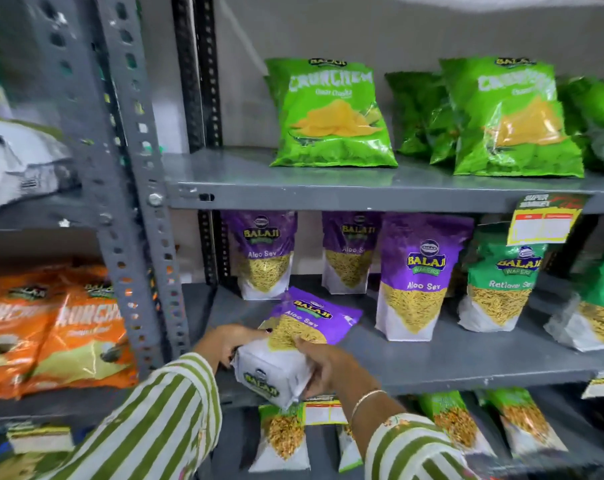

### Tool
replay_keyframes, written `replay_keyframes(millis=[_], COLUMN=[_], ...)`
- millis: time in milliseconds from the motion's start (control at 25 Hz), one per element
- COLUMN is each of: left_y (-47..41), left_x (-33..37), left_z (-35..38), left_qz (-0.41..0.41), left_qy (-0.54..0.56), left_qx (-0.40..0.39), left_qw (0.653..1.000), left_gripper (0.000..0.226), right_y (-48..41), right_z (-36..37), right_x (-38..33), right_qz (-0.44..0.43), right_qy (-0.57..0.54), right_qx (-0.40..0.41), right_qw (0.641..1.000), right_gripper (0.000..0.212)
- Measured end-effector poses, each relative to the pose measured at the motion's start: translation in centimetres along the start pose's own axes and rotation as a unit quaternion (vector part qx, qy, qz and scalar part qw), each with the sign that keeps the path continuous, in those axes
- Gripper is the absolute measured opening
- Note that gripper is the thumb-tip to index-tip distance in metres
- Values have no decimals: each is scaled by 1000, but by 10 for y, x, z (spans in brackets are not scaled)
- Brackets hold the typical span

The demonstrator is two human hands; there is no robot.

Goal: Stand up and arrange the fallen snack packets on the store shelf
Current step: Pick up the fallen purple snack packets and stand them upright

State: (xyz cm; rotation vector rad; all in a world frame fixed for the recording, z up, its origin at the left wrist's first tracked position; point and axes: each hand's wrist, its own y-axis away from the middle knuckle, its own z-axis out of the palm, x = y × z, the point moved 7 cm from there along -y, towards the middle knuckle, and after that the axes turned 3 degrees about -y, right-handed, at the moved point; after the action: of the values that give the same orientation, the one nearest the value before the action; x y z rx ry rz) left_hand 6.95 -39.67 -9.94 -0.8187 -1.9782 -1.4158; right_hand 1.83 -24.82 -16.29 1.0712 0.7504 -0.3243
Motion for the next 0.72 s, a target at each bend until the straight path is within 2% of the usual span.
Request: replay_keyframes(millis=[120, 200, 400, 520, 600, 720], left_y=[-23, -5, 24, 27, 31, 33], left_x=[-14, -13, 2, 10, 14, 21], left_z=[-6, 3, 9, 14, 15, 16], left_qz=[-4, -3, 44, 85, 120, 168], left_qy=[32, 26, 0, -15, -24, -37], left_qx=[-53, -70, -9, 13, 48, 105], left_qw=[998, 997, 999, 996, 991, 979], left_gripper=[33, 18, 24, 55, 72, 82], right_y=[13, 20, 48, 68, 80, 84], right_z=[2, -3, -16, -23, -21, -22], right_x=[1, 1, -21, -42, -55, -70], right_qz=[-40, -52, -95, -168, -231, -305], right_qy=[-37, -36, 33, 117, 128, 154], right_qx=[10, 25, 59, 91, 77, 76], right_qw=[998, 998, 993, 975, 961, 937], right_gripper=[28, 21, 20, 23, 35, 54])
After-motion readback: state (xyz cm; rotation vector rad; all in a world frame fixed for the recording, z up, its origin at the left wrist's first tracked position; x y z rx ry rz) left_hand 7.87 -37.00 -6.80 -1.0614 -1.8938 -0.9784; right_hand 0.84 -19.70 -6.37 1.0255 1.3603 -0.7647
